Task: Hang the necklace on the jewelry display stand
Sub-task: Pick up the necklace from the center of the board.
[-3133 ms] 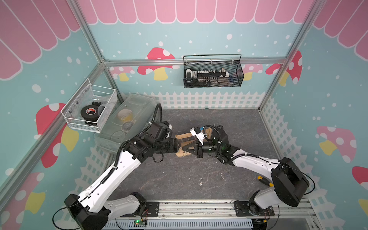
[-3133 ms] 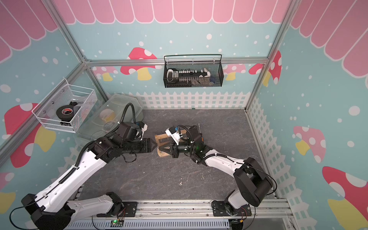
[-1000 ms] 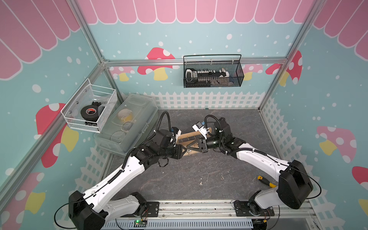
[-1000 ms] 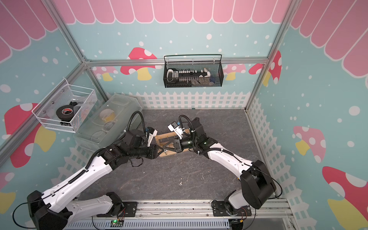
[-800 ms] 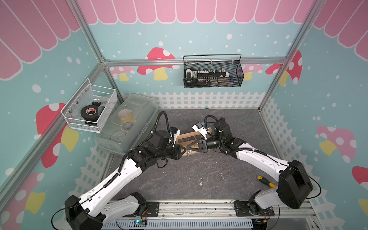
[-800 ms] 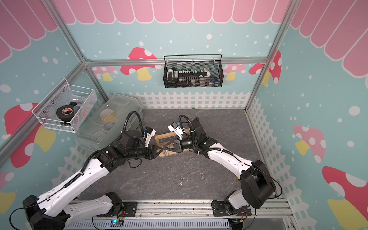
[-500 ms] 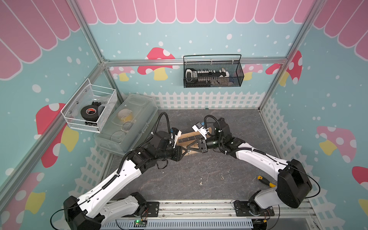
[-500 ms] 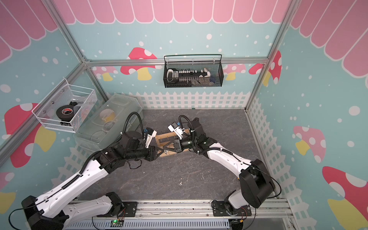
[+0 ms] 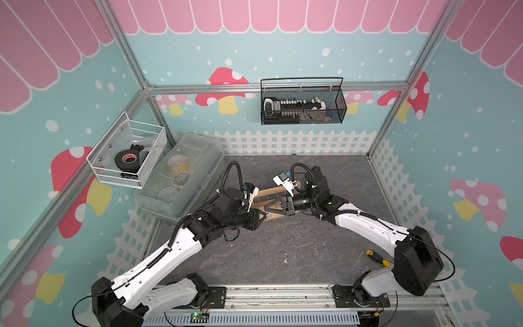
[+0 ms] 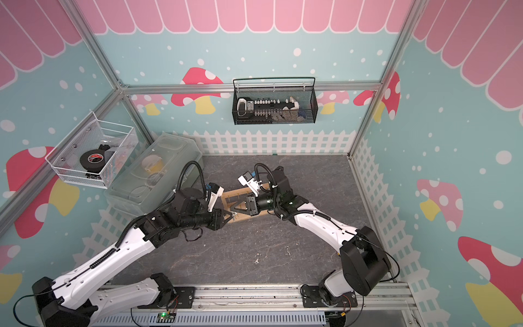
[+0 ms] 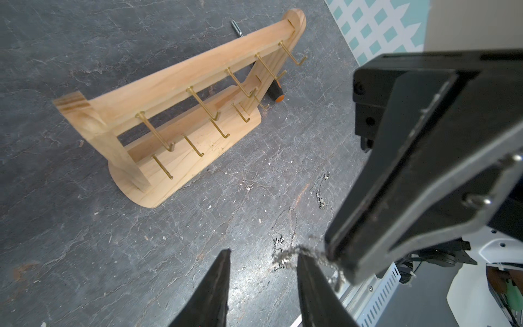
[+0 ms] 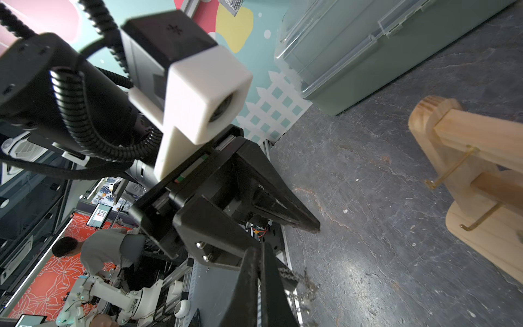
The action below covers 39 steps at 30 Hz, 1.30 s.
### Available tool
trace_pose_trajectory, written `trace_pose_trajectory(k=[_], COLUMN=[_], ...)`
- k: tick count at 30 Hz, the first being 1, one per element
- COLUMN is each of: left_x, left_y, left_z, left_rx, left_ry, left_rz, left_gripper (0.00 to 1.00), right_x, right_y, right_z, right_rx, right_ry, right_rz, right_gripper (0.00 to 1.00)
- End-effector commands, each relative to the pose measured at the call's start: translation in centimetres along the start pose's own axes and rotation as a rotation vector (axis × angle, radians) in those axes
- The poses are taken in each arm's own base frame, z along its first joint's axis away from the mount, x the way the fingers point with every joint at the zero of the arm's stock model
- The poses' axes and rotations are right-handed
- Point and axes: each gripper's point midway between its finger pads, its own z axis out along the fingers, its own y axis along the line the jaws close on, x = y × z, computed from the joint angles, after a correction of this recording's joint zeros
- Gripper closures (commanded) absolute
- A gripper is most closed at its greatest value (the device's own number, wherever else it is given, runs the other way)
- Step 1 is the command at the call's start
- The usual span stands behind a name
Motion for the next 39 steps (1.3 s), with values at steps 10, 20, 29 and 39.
trace_pose_trajectory(k=[10,20,29,39], left_x=[-1.1,-1.0,-1.2,-1.7], left_y=[0.0,-0.1,0.4,0.6], left_z=[-0.8,-0.9,-1.0,-0.9], left_rx=[-0.012,0.001,-0.027,-0.044], left_ry=[-0.083,-0.088,-0.108,-0.123], left_rz=[0.036,0.03,0.039,0.046], left_gripper=[0.61,0.6,0.6,0.6], right_x=[-1.2,-1.6,-1.8,-1.8], right_y=[0.9,0.3,0.4,0.7], right_z=[0.2,0.2,0.1,0.3], right_rx=[-0.058,-0.051,-0.064,-0.083], right_ry=[-0.021,-0.04,-0.038,-0.032], right_rz=[0.015,0.038,0.046,0.055], right_gripper=[1.0,1.0,1.0,1.0])
